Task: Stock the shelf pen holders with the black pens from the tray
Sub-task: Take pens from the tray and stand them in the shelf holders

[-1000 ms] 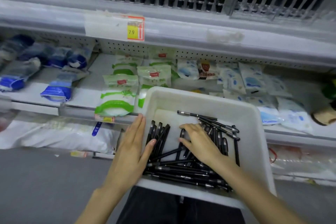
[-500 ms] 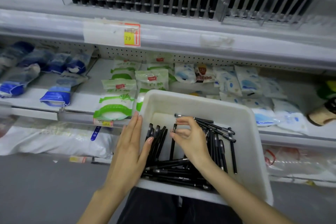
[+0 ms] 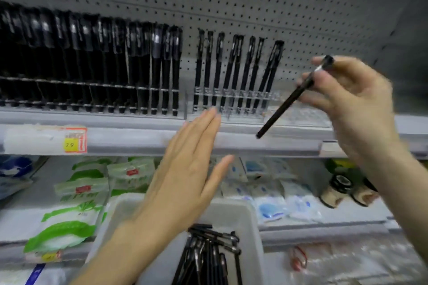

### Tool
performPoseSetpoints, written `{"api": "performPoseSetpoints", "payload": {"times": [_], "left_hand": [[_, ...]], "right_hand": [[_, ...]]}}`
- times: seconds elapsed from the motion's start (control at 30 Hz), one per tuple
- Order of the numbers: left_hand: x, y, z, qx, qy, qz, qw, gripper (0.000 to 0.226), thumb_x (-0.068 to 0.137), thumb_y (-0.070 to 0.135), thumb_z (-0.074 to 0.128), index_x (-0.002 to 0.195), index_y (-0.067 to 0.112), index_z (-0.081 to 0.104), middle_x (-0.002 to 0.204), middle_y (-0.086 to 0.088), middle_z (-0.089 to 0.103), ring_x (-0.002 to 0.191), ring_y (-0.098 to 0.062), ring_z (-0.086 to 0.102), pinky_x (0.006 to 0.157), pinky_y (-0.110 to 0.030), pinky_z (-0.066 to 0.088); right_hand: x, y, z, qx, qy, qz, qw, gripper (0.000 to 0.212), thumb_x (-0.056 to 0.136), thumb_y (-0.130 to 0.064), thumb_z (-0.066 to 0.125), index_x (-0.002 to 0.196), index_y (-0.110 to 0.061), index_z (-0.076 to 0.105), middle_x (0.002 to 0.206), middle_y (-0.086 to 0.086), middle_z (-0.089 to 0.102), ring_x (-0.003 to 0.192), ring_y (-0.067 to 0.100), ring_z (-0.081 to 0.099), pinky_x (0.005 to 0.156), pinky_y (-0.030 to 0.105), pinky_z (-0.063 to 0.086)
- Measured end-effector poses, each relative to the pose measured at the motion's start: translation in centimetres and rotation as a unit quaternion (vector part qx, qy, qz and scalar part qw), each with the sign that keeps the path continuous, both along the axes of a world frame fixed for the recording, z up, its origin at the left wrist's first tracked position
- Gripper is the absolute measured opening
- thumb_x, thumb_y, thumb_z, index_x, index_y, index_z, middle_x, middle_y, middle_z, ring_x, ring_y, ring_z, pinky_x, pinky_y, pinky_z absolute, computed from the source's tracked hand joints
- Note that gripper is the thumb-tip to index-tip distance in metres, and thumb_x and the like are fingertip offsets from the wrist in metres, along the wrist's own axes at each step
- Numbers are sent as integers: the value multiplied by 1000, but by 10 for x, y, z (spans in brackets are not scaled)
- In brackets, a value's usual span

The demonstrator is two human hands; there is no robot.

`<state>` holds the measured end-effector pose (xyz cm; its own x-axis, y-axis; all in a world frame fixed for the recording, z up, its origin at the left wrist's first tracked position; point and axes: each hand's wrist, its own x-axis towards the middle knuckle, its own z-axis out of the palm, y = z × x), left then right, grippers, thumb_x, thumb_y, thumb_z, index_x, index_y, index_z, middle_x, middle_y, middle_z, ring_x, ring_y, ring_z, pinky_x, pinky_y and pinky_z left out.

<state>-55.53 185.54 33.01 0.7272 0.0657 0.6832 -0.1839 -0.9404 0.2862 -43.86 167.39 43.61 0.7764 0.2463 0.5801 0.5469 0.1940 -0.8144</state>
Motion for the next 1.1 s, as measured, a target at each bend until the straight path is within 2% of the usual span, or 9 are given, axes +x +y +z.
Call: {"api": "performPoseSetpoints", "payload": {"times": [0.07, 0.2, 0.33, 0.43, 0.53, 0.7, 1.0, 1.1], "left_hand": [[24, -4, 14, 43, 3, 14, 999, 62, 102, 49, 22, 150, 11, 26, 156, -2, 25, 144, -9, 16, 117, -28, 7], [57, -3, 24, 80, 25, 48, 995, 64, 101, 52, 18, 151, 12, 26, 156, -3, 26, 144, -9, 15, 116, -30, 5], [71, 0, 26, 116, 36, 82, 989, 63, 101, 51, 20, 147, 9, 35, 151, -5, 36, 140, -13, 26, 115, -34, 10], [73, 3, 24, 141, 34, 90, 985, 63, 101, 50, 22, 144, 8, 39, 147, -6, 42, 137, -15, 31, 115, -36, 14], [74, 5, 24, 153, 28, 86, 984, 63, 101, 50, 22, 145, 8, 38, 147, -6, 43, 137, -15, 31, 115, -37, 14], [75, 6, 22, 156, 25, 86, 984, 64, 101, 51, 20, 145, 7, 37, 147, -7, 43, 137, -17, 31, 115, -39, 15], [77, 6, 20, 159, 25, 91, 983, 65, 100, 50, 23, 145, 6, 37, 146, -7, 43, 137, -18, 31, 115, -38, 14], [77, 6, 21, 159, 24, 91, 983, 64, 100, 50, 24, 145, 6, 37, 145, -7, 44, 137, -18, 31, 115, -38, 14]], "right_hand": [[27, -13, 30, 15, -27, -27, 999, 22, 77, -22, 65, 97, -14, 61, 88, 2, 67, 90, 19, 70, 73, 26, 56], [71, -26, 59, 3, -48, -63, 997, 10, 91, -7, 60, 99, -11, 60, 92, 5, 66, 91, 19, 71, 75, 27, 57], [95, -21, 59, -42, -53, -62, 996, 9, 90, -4, 60, 93, -13, 59, 95, 9, 66, 91, 20, 70, 74, 31, 59], [105, -14, 55, -74, -58, -54, 994, 12, 89, -4, 62, 100, -8, 59, 96, 8, 67, 89, 17, 71, 71, 27, 58], [113, -9, 57, -67, -38, -37, 996, 21, 89, -2, 60, 110, 0, 57, 98, 11, 67, 87, 18, 72, 71, 25, 58], [120, -3, 59, -71, -14, -19, 997, 18, 91, -2, 58, 108, 0, 58, 95, 11, 68, 87, 20, 72, 72, 25, 57], [123, 2, 49, -226, -41, 24, 973, 16, 86, -4, 64, 102, -1, 61, 97, 19, 69, 87, 24, 71, 72, 27, 59], [123, 5, 48, -283, -43, 32, 957, 25, 83, -9, 67, 105, 1, 60, 91, 15, 71, 80, 22, 72, 73, 26, 59]]}}
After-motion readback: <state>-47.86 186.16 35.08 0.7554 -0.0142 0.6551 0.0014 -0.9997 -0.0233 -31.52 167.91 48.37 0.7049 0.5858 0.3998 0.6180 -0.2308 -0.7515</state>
